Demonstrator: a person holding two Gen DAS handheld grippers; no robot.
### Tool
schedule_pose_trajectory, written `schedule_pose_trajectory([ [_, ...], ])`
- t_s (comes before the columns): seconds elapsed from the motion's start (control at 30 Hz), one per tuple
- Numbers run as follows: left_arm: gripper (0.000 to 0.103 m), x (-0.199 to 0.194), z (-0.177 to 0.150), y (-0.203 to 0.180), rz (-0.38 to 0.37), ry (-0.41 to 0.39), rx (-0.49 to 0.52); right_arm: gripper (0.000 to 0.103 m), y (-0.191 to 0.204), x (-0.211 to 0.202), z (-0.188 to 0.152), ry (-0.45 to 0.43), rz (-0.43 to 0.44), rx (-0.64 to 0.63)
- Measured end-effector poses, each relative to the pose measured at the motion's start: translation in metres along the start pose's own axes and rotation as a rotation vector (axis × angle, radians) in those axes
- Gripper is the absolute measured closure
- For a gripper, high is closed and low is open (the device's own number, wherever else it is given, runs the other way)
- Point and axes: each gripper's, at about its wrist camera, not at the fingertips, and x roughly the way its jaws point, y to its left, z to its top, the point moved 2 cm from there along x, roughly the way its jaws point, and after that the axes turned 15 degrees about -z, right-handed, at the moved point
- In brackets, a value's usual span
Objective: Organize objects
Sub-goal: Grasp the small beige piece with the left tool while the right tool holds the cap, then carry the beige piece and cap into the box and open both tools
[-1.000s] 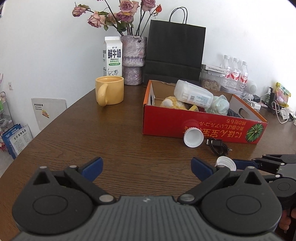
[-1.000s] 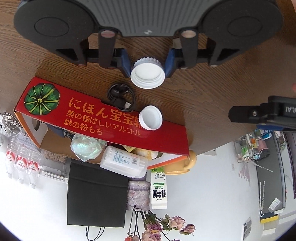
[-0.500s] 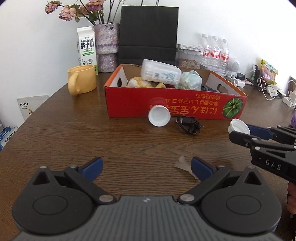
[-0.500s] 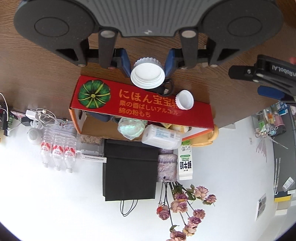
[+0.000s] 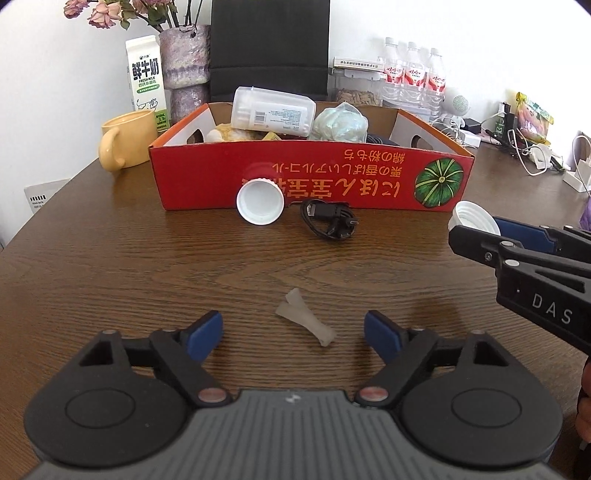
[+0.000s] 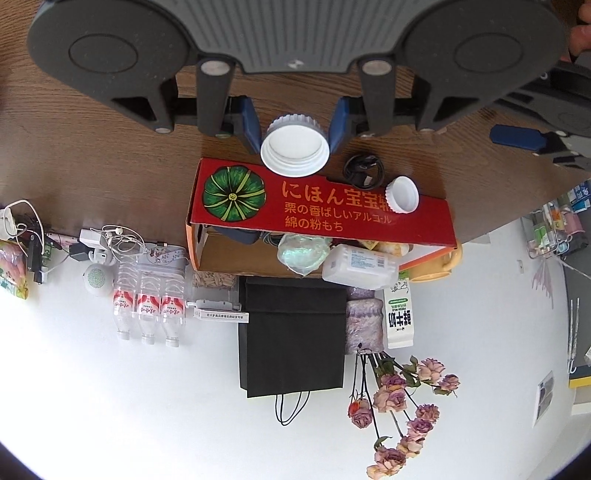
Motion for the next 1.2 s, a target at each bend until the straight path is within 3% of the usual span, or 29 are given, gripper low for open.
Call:
schedule_pose_trajectory([
  [0.13,0.046,0.000,-0.001,-0.004,0.010,-0.008,0.012,0.064,0.001,-0.002,0.000,-0.008,0.003,-0.001],
  [0.17,0.063,-0.001,-0.001,-0.006,0.005,-0.012,0.020,0.064,0.001,-0.003,0.000,-0.010,0.005,-0.002],
  [0.27,0.094,-0.004,-0.001,-0.006,-0.044,-0.016,0.010,0.064,0.002,-0.004,0.000,-0.013,0.008,-0.005],
  [0.4,0.095,-0.008,-0.001,-0.005,-0.050,-0.038,0.019,0.064,0.002,-0.004,0.000,-0.012,0.010,-0.005],
  [0.9,0.095,-0.049,0.039,0.023,-0.047,-0.261,0.036,0.064,0.005,-0.008,0.001,-0.046,0.015,-0.004],
  [1.2,0.095,-0.052,0.090,0.042,-0.050,-0.388,0.078,0.064,0.009,0.002,0.044,-0.125,0.006,0.031],
])
